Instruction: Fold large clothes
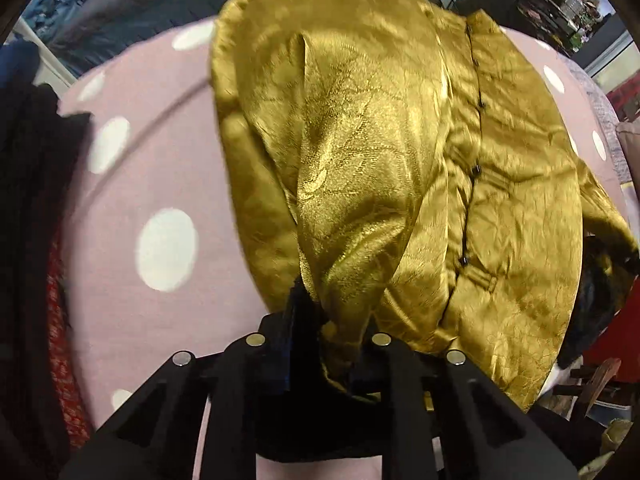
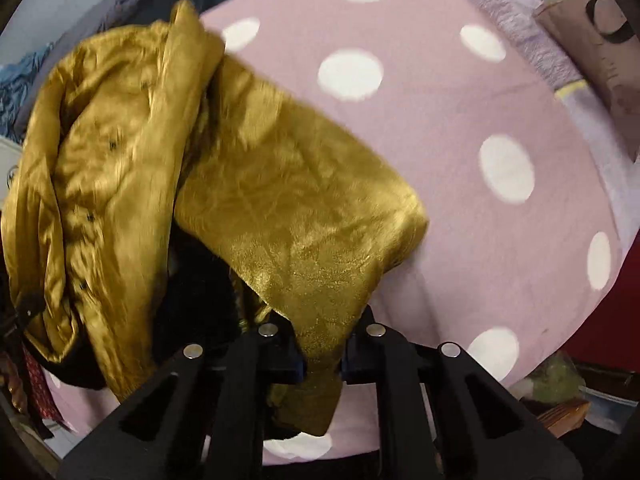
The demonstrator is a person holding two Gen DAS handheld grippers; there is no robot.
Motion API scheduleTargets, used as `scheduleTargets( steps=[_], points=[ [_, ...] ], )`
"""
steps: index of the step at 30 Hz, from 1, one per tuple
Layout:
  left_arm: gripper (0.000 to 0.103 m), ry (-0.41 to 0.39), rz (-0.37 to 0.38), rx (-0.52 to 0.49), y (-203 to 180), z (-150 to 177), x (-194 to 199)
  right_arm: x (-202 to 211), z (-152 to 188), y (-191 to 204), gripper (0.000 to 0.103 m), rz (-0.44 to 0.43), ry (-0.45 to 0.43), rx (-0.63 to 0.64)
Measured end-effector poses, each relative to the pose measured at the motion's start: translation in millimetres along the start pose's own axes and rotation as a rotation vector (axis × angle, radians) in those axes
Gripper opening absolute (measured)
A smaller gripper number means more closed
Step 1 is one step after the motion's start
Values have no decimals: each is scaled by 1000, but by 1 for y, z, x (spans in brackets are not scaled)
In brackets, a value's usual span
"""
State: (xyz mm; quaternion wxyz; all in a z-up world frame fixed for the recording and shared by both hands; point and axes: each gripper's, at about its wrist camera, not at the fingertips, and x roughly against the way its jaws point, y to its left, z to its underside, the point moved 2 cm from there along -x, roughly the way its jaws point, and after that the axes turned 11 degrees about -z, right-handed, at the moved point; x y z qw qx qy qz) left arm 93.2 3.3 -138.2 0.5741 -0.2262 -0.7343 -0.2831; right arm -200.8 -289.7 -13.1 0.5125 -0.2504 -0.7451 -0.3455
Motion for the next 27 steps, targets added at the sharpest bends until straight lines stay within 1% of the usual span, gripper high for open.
scheduleTargets(
  steps=[1,4,6,7,8,9,10,11,13,14,16,17,18,19,20,21,22,23,25,26,27],
  points=[
    [16,-22,-20,5,7,-4,6,10,-12,-1,11,17,-37,19],
    [15,-106,-87,78,53,-29,34,43,-50,-18,11,81,-151,60],
    [15,-175,-148,147,93,-43,57,63,-78,-37,11,100,-216,58],
    [15,-217,-190,195,121,-54,72,73,-91,-44,11,109,-244,59],
    [15,-239,-214,226,134,-60,82,84,-108,-48,11,135,-282,62],
    [15,-274,-254,283,162,-69,96,95,-127,-53,11,162,-312,65],
    [15,-294,-285,321,184,-75,104,103,-141,-55,11,190,-343,65],
    [15,-301,-307,347,197,-81,111,106,-155,-56,11,210,-368,54],
    [15,-307,-325,386,219,-87,116,117,-174,-68,11,251,-412,10],
    [15,-306,-327,403,230,-88,117,120,-182,-76,11,277,-423,-14],
    [15,-300,-343,416,238,-86,113,121,-190,-95,11,317,-430,-71],
    [15,-295,-346,418,235,-86,107,115,-195,-107,11,335,-415,-107],
    [15,-285,-346,424,236,-84,101,103,-198,-121,13,354,-374,-158],
    [15,-268,-343,431,237,-81,95,91,-198,-132,20,356,-318,-205],
    [18,-252,-342,438,239,-77,95,75,-193,-142,33,348,-246,-250],
    [24,-230,-343,443,239,-77,88,63,-190,-147,44,331,-200,-261],
    [35,-218,-346,439,238,-77,84,53,-184,-148,75,315,-176,-251],
    [43,-216,-364,426,233,-78,80,49,-175,-145,87,314,-190,-224],
    [89,-232,-396,404,225,-73,81,42,-157,-136,87,336,-202,-160],
    [96,-249,-408,396,219,-71,82,35,-148,-131,87,346,-189,-128],
    [97,-278,-403,392,213,-69,85,29,-139,-127,87,351,-179,-105]
  ],
)
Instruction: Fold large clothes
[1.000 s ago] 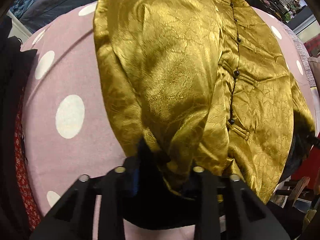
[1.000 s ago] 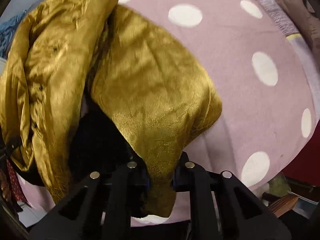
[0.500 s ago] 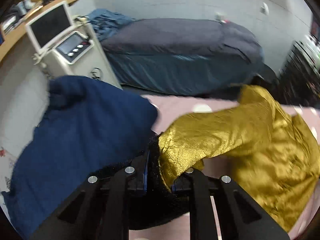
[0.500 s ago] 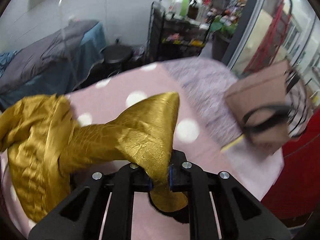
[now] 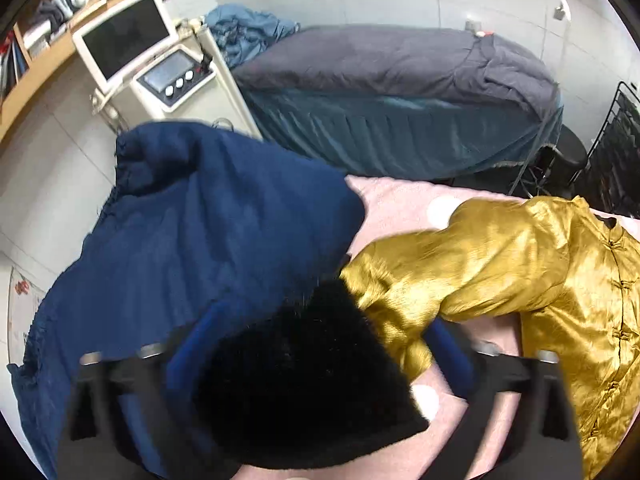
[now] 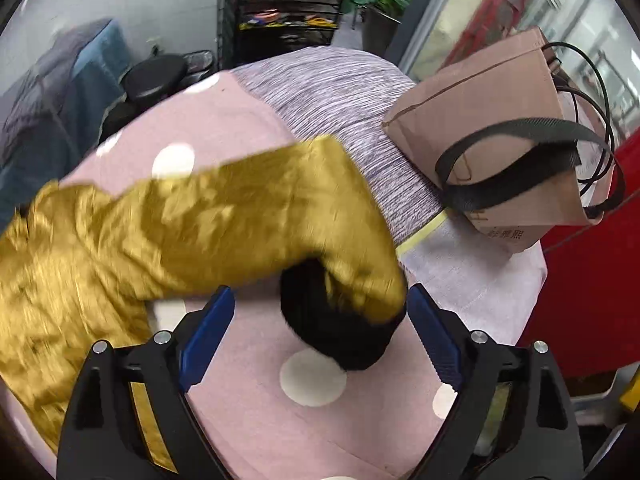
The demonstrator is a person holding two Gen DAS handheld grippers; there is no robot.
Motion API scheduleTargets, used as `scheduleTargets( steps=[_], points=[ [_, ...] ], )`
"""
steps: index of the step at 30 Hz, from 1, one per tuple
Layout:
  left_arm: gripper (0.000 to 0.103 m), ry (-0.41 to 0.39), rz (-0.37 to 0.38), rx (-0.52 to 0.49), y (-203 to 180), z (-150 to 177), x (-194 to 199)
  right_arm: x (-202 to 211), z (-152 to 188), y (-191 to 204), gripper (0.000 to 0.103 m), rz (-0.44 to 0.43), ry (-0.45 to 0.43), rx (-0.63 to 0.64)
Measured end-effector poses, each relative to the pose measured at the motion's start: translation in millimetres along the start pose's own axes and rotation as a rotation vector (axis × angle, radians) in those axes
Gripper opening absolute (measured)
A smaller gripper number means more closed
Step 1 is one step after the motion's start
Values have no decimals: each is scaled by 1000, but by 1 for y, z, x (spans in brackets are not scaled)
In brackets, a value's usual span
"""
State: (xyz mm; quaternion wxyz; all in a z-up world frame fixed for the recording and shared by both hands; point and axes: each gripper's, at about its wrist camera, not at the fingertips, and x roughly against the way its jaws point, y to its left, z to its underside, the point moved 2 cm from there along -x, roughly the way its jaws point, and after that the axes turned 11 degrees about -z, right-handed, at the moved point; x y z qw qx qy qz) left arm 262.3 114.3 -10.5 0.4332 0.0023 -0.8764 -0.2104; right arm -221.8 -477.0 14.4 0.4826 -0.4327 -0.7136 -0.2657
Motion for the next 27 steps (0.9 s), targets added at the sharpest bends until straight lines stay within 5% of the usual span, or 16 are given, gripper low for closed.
scheduleTargets(
  steps=[3,7,11,14,19,21,23,25,27],
  points=[
    [97,-21,47,-18,-11,4,14,9,26,7,87,-17,-41,41],
    [97,-58,105,3,-26,16,37,23,63,30,95,-177,-85,74],
    [97,10,241,-37,-66,56,41,-14,115,71,97,-345,137,132],
    [97,151,294,-164,-109,108,28,-38,154,90,97,-360,247,161],
    [97,239,327,-326,-147,180,19,-60,200,103,97,-398,371,169],
    [97,252,352,-410,-160,204,20,-63,212,109,80,-435,417,175],
    [97,256,375,-489,-172,223,23,-58,215,117,40,-489,437,175],
    [97,237,406,-565,-183,236,31,-45,205,130,19,-581,443,168],
    [97,211,436,-607,-192,241,40,-24,183,141,12,-732,405,110]
  ],
)
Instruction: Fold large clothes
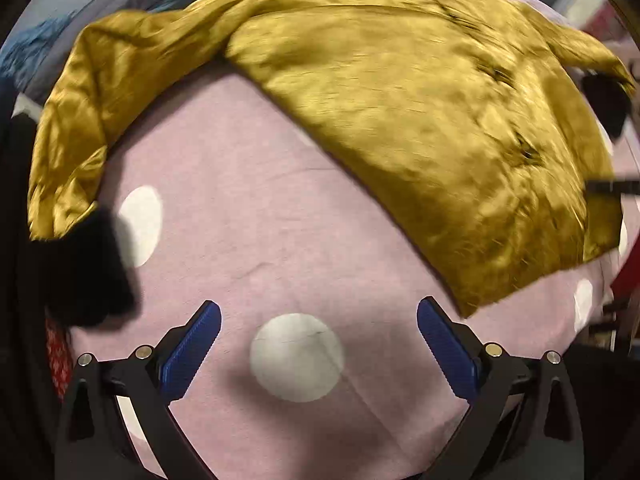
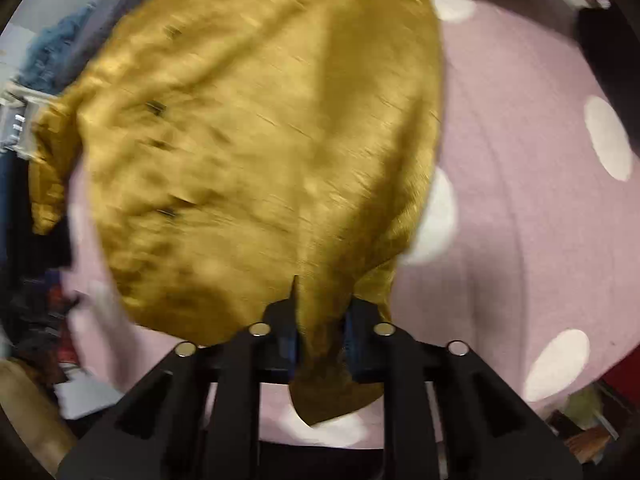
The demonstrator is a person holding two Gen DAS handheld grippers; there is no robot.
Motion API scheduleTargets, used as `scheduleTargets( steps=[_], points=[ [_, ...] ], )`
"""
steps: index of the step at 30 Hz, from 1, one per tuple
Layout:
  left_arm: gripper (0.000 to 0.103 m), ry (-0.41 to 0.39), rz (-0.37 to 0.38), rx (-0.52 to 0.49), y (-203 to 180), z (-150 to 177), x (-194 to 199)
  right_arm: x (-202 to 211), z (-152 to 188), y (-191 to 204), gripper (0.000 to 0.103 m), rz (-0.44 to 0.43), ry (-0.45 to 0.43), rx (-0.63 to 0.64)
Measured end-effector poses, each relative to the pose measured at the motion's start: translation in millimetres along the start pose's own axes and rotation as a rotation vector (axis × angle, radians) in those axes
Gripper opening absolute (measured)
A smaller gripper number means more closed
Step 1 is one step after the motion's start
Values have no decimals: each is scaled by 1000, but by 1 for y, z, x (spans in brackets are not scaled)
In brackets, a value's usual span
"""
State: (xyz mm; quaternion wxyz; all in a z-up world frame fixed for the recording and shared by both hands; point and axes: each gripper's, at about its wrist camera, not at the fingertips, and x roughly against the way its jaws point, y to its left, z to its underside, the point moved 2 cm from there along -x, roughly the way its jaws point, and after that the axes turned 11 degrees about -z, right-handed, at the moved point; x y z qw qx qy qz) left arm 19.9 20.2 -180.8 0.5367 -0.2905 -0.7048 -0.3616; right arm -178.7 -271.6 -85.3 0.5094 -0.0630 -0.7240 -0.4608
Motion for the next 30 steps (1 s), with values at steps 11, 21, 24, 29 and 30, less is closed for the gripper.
scheduleTargets(
  steps=[11,21,24,29,30],
  points=[
    [97,-91,123,-106,-55,-29,18,99,-182,107,8,-420,-412,-82],
    [97,-205,-23,179,-30,-109,31,90,-228,111,8,-337,-401,-119],
    [96,-270,60,267,-11,-136,48,83,-227,95,8,-305,-386,-134],
    [47,-218,156,338,10,-190,42,72,-221,69,8,-269,-349,-154],
    [34,-186,162,344,11,-198,37,71,-218,65,8,-256,-344,-152]
  ],
)
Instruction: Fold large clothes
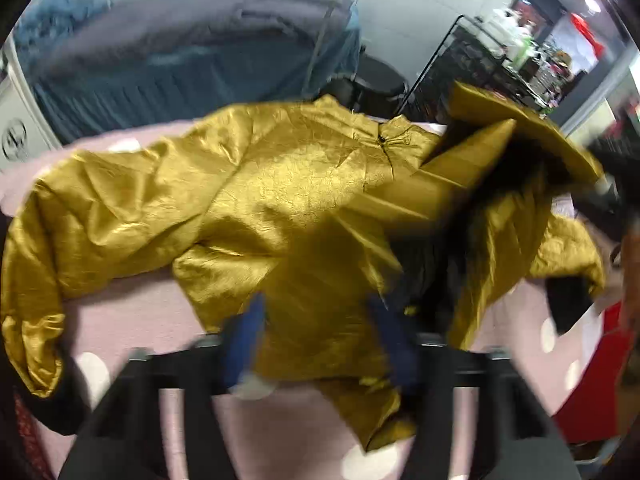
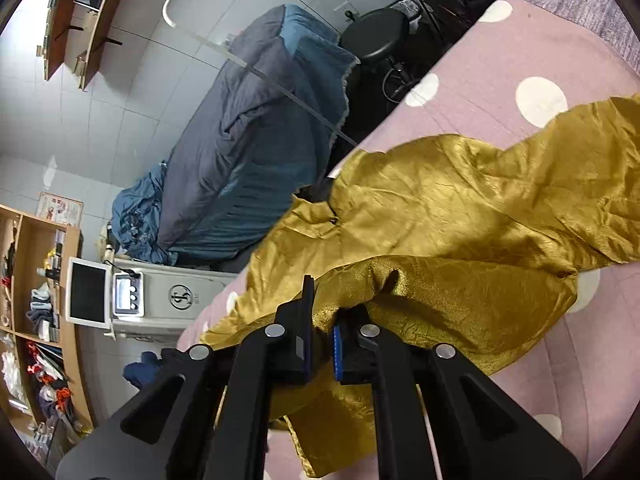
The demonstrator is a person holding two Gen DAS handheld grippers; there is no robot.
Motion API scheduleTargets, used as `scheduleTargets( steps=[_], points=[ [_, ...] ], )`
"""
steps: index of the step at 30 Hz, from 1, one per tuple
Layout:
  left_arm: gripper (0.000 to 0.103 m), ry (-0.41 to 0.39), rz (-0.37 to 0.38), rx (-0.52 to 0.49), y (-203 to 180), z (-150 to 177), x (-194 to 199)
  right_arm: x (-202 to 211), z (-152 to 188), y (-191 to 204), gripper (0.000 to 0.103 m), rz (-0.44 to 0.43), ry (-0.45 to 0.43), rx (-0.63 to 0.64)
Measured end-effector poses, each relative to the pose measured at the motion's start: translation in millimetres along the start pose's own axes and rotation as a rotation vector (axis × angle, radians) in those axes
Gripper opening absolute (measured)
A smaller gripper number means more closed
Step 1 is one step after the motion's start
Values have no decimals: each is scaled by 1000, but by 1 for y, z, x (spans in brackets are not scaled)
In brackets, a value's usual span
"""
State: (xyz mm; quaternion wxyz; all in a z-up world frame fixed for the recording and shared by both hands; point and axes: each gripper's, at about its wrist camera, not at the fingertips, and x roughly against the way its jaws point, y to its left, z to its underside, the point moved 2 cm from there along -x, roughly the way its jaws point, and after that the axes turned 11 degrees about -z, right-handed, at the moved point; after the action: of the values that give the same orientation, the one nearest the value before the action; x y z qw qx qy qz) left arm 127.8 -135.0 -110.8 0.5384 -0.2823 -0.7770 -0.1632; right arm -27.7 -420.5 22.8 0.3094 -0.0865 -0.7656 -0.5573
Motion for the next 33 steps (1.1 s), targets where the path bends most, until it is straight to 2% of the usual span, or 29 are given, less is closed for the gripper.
scheduleTargets(
  steps=[1,2,4,7,10,12,14,16,18,19,21,22,23,24,25,26,29,33],
  points=[
    [20,34,-8,-17,-3,-6,-8,1,3,-4,8,9,5,2],
    [12,47,-20,-47,-10,-8,-13,4,7,-9,8,16,13,2],
    [5,44,-59,-76,-10,-12,-17,11,14,-19,8,39,29,2],
    [4,55,21,-32,8,-9,2,37,33,-33,8,63,86,-9],
    [4,21,76,-21,41,1,51,77,59,-37,8,59,156,-5],
    [4,4,116,-30,60,8,83,106,79,-40,8,-23,205,-77],
    [4,4,112,-42,71,15,111,133,100,-36,7,-124,238,-163],
    [4,-59,95,-85,75,14,147,152,114,-18,6,-183,250,-132],
    [4,-126,77,-87,75,8,174,164,119,-6,6,-208,229,-93],
    [4,-144,78,-66,77,2,177,164,118,-6,6,-191,213,-67],
    [4,-160,55,-64,69,-14,163,151,116,-22,7,-58,185,-25],
    [7,-121,54,-88,58,-21,140,137,115,-39,7,79,179,-16],
    [13,-86,46,-92,47,-23,119,127,117,-51,15,184,183,-4],
    [42,-47,38,-84,39,-22,98,112,119,-69,23,321,199,6],
    [84,16,26,-64,27,-18,69,100,124,-86,48,430,216,11],
    [95,44,14,-61,20,-12,51,94,132,-99,59,498,211,15],
    [94,92,-40,-89,1,27,14,97,154,-117,60,503,180,8],
    [94,124,-110,-130,2,81,6,113,193,-121,68,459,138,73]
  ],
)
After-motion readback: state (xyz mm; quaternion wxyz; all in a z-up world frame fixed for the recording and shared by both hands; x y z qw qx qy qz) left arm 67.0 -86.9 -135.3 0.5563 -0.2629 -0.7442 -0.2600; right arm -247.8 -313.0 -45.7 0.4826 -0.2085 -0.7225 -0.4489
